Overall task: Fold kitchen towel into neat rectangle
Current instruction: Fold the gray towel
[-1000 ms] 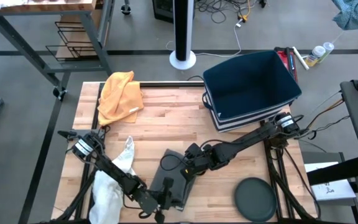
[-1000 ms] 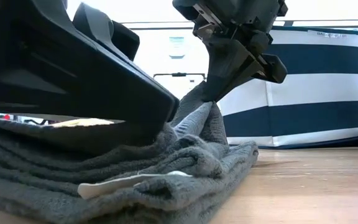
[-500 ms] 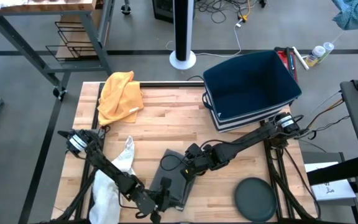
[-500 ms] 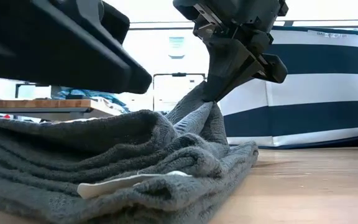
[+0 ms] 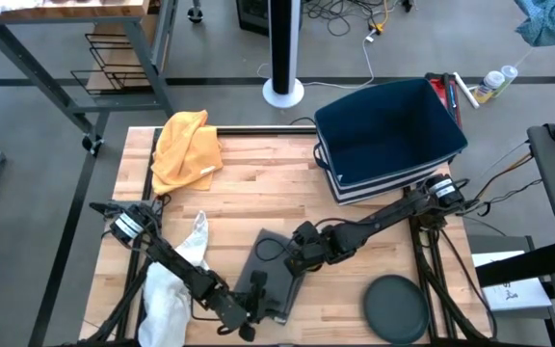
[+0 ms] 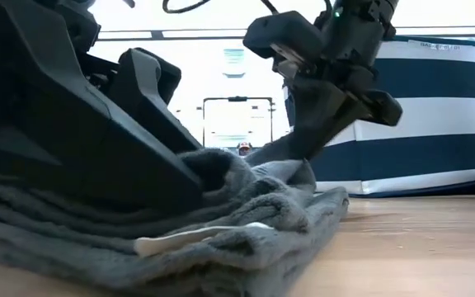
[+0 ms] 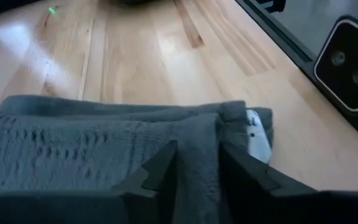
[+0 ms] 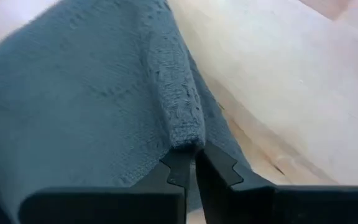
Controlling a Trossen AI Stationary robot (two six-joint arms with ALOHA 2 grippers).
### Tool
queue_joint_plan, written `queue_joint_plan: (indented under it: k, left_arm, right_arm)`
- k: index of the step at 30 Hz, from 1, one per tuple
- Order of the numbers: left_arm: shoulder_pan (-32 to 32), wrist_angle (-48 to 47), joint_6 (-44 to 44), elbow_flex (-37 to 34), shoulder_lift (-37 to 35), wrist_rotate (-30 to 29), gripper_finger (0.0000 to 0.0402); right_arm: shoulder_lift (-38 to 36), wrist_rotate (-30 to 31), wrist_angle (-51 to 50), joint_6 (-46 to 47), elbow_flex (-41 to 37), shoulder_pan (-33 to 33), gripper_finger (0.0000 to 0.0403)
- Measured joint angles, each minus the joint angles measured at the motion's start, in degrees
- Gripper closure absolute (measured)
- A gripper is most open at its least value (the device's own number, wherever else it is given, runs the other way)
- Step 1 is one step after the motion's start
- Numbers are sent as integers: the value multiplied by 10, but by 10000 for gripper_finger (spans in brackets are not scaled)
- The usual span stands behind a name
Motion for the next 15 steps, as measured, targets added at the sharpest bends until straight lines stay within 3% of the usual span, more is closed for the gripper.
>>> queue_joint_plan:
  k: [7, 15]
  left_arm:
    - [7, 9, 0, 0, 0, 0, 389]
    - [15, 27, 1, 0, -1, -3, 399]
  right_arm:
    - [0, 4, 4, -6, 1, 0, 309]
    - [-16, -13, -6, -33, 1, 0, 238]
